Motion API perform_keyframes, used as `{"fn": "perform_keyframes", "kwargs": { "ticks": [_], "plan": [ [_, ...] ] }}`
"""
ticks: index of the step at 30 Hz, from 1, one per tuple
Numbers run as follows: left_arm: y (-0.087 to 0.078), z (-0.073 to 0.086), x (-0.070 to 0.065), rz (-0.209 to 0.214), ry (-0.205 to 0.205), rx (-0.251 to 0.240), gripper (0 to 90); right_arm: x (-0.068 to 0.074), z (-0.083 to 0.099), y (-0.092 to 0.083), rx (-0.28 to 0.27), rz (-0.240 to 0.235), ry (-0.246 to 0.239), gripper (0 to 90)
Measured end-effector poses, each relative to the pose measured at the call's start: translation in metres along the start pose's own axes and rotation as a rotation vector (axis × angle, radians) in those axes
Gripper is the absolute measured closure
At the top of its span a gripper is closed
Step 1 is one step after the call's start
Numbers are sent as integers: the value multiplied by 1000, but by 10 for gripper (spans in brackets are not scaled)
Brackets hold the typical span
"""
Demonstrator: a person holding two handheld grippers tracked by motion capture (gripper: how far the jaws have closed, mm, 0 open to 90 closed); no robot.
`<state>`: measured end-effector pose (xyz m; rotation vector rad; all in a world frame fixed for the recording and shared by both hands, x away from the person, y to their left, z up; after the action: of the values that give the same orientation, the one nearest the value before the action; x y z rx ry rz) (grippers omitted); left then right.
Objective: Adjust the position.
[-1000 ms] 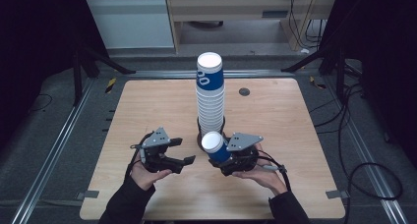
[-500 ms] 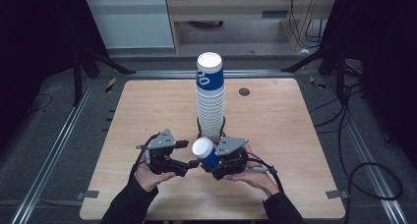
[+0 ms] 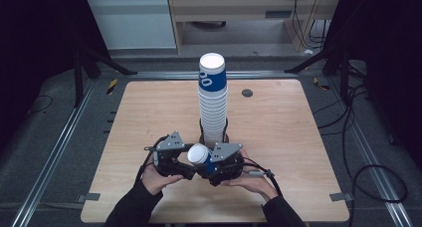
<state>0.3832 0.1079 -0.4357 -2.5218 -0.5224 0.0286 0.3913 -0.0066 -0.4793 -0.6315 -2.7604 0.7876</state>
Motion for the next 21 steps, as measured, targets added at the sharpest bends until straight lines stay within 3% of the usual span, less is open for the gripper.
{"fn": "perform_keyframes", "kwargs": {
  "ticks": [7,15,21],
  "plan": [
    [1,0,-1,0,10,2,225,1,0,1,2,-3,-7,207],
    [0,1,0,10,-13,-3,257,1,1,2,9,4,-12,203],
    [-1,0,-1,3,-6,-9,265,1,0,3,3,-2,-2,191]
  ]
}}
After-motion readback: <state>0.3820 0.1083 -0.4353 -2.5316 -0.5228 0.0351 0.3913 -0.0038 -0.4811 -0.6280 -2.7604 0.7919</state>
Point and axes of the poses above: each handheld gripper's, and its own axes: y roughly forward along the jaws, z roughly out of its underside, x roughly to its left, the point moved 6 cm from there along y, roughly forward along the jaws, and after that the axes turned 14 degrees about y, right-handed, at the moved point
